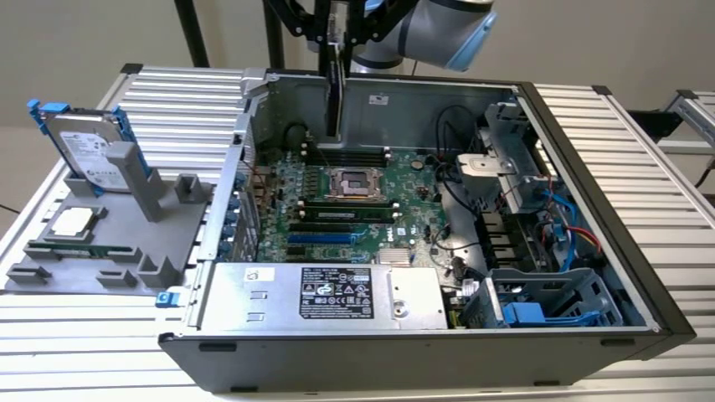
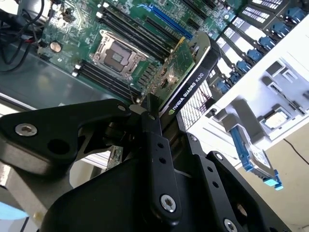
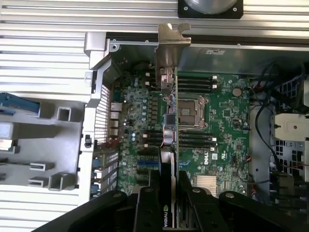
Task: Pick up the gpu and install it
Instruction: 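Pick up the gpu and move the gpu toward the slot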
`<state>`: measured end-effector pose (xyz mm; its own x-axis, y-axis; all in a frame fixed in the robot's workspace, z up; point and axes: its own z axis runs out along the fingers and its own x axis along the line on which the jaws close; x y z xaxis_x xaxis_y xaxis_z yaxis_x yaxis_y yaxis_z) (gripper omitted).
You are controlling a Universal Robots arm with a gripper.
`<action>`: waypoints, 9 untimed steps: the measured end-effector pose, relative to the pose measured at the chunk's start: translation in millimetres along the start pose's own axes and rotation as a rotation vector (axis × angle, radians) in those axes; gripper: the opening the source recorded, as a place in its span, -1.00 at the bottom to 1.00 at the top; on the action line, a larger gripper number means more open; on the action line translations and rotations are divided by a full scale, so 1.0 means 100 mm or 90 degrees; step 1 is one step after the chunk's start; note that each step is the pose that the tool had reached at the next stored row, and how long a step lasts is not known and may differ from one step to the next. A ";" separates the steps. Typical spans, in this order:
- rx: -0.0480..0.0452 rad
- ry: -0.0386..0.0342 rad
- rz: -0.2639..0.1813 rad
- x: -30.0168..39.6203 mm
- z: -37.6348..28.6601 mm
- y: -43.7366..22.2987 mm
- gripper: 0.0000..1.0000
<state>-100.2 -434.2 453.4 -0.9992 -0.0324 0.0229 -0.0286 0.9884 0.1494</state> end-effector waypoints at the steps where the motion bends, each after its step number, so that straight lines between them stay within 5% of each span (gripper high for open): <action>1: 0.0001 0.0003 -0.002 0.000 0.000 0.000 -1.00; 9: 0.0004 0.0025 -0.016 0.000 0.000 0.000 -1.00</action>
<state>-100.2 -434.2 453.4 -0.9980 -0.0586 0.0230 -0.0545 0.9873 0.1493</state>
